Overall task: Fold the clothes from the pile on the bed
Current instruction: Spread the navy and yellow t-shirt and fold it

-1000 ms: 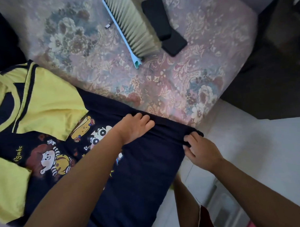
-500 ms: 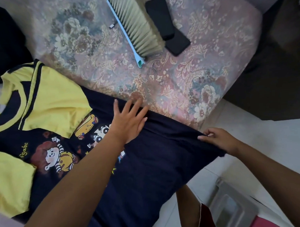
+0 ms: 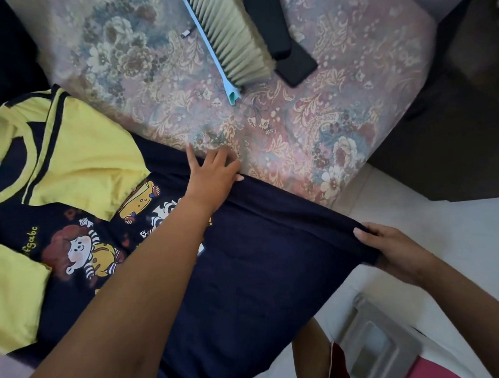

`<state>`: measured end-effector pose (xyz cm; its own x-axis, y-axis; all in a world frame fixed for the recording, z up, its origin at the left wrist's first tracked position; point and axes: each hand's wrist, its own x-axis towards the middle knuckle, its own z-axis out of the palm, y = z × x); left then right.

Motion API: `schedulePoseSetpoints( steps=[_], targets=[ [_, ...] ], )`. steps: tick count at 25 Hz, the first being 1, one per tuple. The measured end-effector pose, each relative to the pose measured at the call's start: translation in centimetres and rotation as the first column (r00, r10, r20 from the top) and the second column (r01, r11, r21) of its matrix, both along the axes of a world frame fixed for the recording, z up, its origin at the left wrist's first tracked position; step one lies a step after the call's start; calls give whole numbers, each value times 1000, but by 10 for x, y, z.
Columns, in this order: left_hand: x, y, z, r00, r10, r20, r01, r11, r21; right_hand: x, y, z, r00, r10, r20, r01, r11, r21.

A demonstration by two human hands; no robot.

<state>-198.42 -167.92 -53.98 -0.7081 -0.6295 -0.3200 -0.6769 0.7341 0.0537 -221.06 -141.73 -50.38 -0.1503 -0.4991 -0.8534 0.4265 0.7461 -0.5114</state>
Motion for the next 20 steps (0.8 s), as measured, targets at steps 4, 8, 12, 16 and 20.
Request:
schedulePoseSetpoints(
  steps=[4,8,12,16,20],
  targets=[
    [-14,5,-3,996,-79,-37,68,967,-245,13,20,-18,972,-230,-39,233,967,104],
    [20,56,-27,756,-612,-233,449,743,-496,29,11,-28,922,-225,-315,290,940,178],
    [38,46,-32,815,-577,-55,480,726,-493,31,1,-24,913,-155,-378,264,931,254],
    [36,21,-13,847,-518,116,514,745,-425,31,-2,-16,917,-51,-396,184,934,306],
    [49,1,4,929,-335,157,370,851,-372,26,4,-8,928,-184,-325,272,929,252]
  ],
)
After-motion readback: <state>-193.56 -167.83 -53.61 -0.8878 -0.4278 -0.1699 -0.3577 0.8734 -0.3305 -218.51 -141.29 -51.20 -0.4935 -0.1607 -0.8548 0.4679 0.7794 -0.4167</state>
